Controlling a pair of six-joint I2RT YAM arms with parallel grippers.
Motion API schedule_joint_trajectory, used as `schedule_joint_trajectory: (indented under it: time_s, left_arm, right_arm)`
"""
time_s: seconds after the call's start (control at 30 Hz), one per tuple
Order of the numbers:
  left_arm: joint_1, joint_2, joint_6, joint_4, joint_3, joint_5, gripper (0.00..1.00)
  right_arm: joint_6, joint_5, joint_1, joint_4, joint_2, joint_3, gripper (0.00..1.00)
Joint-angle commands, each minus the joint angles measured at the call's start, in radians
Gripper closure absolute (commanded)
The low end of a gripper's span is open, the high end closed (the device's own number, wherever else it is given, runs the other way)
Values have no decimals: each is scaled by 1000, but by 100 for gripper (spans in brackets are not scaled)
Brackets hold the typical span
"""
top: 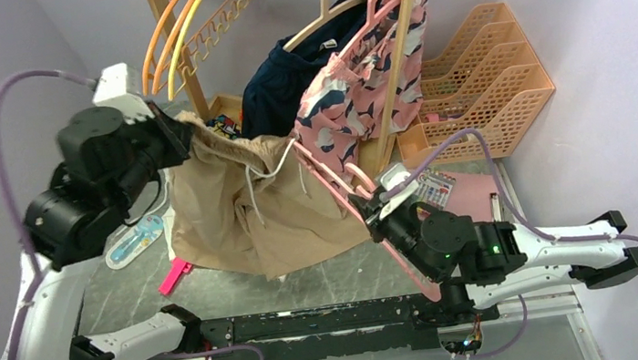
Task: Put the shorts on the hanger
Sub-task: Hang the shorts on the hanger.
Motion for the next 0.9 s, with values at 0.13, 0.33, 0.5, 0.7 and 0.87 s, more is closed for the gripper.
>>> schedule_joint_trajectory:
  time_s: [0.13,0.33,0.5,0.7,0.87]
  left_arm:
    - [7,-66,-92,75,-408,22,93]
    - [7,-55,-149,107,-545,-17,93]
    - [7,-22,-148,117,-529,-48,93]
    - [7,3,-141,119,-507,-47,93]
    - [7,-7,-147,122,-515,-41,93]
  right_arm:
    - [171,-193,-2,-240,12,-87,100]
    - [222,-443,-1,-349,5,-76,100]
    - [216,-636,-3,-445,39,16,100]
    - [177,-799,-2,-556,76,193,100]
    - [106,-719,-3,-357,-10,231,100]
